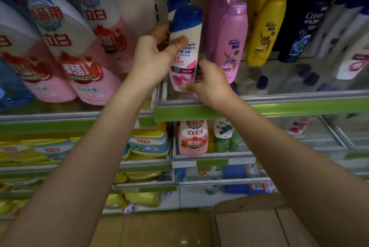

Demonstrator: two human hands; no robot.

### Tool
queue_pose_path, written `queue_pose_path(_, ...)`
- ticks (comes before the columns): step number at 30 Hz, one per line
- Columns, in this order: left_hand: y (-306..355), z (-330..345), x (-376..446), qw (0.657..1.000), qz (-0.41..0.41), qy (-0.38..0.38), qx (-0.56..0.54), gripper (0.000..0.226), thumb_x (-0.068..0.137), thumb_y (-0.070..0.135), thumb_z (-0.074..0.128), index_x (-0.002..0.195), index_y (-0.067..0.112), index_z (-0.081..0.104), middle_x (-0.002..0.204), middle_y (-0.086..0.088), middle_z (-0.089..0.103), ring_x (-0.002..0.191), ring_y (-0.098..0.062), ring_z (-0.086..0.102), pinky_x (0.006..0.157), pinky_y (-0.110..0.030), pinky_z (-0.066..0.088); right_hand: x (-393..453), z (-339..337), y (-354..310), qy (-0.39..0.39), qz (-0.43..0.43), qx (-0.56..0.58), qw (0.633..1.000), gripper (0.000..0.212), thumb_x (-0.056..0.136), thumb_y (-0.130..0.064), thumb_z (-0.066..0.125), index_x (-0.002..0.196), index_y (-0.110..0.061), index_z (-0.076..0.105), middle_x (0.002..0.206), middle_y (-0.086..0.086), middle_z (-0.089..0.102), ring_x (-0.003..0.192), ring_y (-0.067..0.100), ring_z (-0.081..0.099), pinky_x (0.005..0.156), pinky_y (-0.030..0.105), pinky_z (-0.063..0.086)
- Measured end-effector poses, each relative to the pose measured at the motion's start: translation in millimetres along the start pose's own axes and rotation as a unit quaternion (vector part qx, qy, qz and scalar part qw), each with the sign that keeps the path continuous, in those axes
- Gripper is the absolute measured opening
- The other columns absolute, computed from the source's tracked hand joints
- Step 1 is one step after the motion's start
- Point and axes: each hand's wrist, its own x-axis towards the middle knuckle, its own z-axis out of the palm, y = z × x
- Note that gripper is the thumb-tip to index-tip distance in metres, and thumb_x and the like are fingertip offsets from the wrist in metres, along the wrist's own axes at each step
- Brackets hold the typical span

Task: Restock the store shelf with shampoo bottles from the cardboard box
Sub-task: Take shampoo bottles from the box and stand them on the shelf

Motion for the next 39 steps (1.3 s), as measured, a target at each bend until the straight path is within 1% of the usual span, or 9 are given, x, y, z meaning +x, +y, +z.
queue_pose_path(3, -9, 2, 3, 1.0, -0.012, 0.019, -0.014, 0.036, 0.09, 0.011, 0.061, 0.126, 0.009, 0.055, 0.1, 0.006, 0.066, 0.083, 0.007, 0.065, 0.074, -0.013, 0.051, 7, 3, -1, 0.004, 0.009, -0.031, 0.999, 0.046, 0.079, -0.012, 0.077, 0.121, -0.008, 0.057, 0.121, 0.009, 0.065, 0.11, 0.023, 0.062, 0.086, 0.022, 0.045)
queue_pose_path(6, -16, 2, 9, 0.999, -0.029, 0.023, -0.013, 0.032, 0.092, 0.016, 0.059, 0.123, 0.011, 0.056, 0.099, 0.009, 0.065, 0.084, 0.008, 0.064, 0.073, -0.012, 0.051, 14, 6, -2, 0.004, 0.009, -0.063, 0.998, 0.043, 0.083, -0.011, 0.073, 0.122, -0.007, 0.056, 0.124, 0.01, 0.063, 0.113, 0.025, 0.059, 0.075, 0.014, 0.036)
queue_pose_path(10, -22, 4, 22, 0.999, -0.03, 0.021, -0.02, 0.025, 0.093, 0.012, 0.058, 0.117, 0.007, 0.056, 0.096, 0.007, 0.065, 0.079, 0.008, 0.064, 0.073, -0.014, 0.052, 25, 11, -2, 0.015, 0.014, -0.081, 0.997, 0.042, 0.086, -0.008, 0.067, 0.126, -0.006, 0.052, 0.125, 0.014, 0.062, 0.114, 0.031, 0.059, 0.084, 0.022, 0.043)
queue_pose_path(15, -30, 5, 32, 1.0, -0.016, 0.022, -0.011, 0.031, 0.092, 0.013, 0.059, 0.123, 0.007, 0.055, 0.104, 0.001, 0.066, 0.089, -0.002, 0.065, 0.077, -0.018, 0.052, 33, 15, 0, 0.015, 0.02, -0.086, 0.996, 0.043, 0.086, -0.009, 0.067, 0.126, -0.005, 0.049, 0.125, 0.014, 0.061, 0.114, 0.031, 0.06, 0.088, 0.026, 0.045)
queue_pose_path(20, -30, 6, 41, 1.0, 0.004, 0.008, 0.012, 0.03, 0.093, 0.007, 0.056, 0.123, 0.003, 0.055, 0.104, 0.0, 0.064, 0.076, 0.011, 0.063, 0.071, -0.011, 0.049, 37, 16, -2, 0.013, 0.03, -0.044, 0.999, 0.04, 0.087, -0.001, 0.061, 0.125, -0.003, 0.049, 0.117, 0.01, 0.061, 0.106, 0.024, 0.06, 0.079, 0.018, 0.043)
queue_pose_path(27, -37, 7, 51, 0.999, 0.012, 0.014, 0.027, 0.033, 0.094, 0.006, 0.054, 0.126, 0.001, 0.052, 0.107, 0.0, 0.062, 0.077, 0.013, 0.063, 0.071, -0.01, 0.048, 46, 21, -1, 0.023, 0.031, -0.049, 0.998, 0.04, 0.084, 0.005, 0.056, 0.123, -0.002, 0.051, 0.122, 0.017, 0.061, 0.112, 0.033, 0.06, 0.093, 0.031, 0.049)
queue_pose_path(32, -38, 10, 52, 0.999, 0.012, 0.017, 0.029, 0.034, 0.094, 0.007, 0.054, 0.128, 0.002, 0.052, 0.105, 0.001, 0.062, 0.077, 0.014, 0.063, 0.07, -0.009, 0.048, 49, 22, 0, 0.017, 0.032, -0.055, 0.998, 0.039, 0.085, 0.004, 0.056, 0.123, -0.002, 0.048, 0.123, 0.016, 0.06, 0.113, 0.032, 0.059, 0.095, 0.033, 0.049)
queue_pose_path(35, -38, 10, 51, 1.0, 0.005, 0.012, 0.023, 0.031, 0.094, 0.007, 0.053, 0.125, 0.001, 0.052, 0.101, 0.002, 0.063, 0.076, 0.013, 0.063, 0.068, -0.009, 0.048, 49, 22, 2, 0.02, 0.036, -0.026, 0.999, 0.038, 0.087, 0.0, 0.06, 0.122, -0.003, 0.048, 0.124, 0.014, 0.061, 0.114, 0.03, 0.059, 0.093, 0.029, 0.047)
queue_pose_path(39, -34, 7, 50, 1.0, -0.024, 0.006, -0.011, 0.025, 0.094, 0.011, 0.056, 0.118, 0.006, 0.054, 0.098, 0.006, 0.064, 0.078, 0.007, 0.065, 0.071, -0.014, 0.051, 45, 22, 1, 0.024, 0.047, 0.007, 0.999, 0.042, 0.087, -0.012, 0.067, 0.123, -0.006, 0.047, 0.122, 0.012, 0.062, 0.112, 0.029, 0.061, 0.092, 0.033, 0.05)
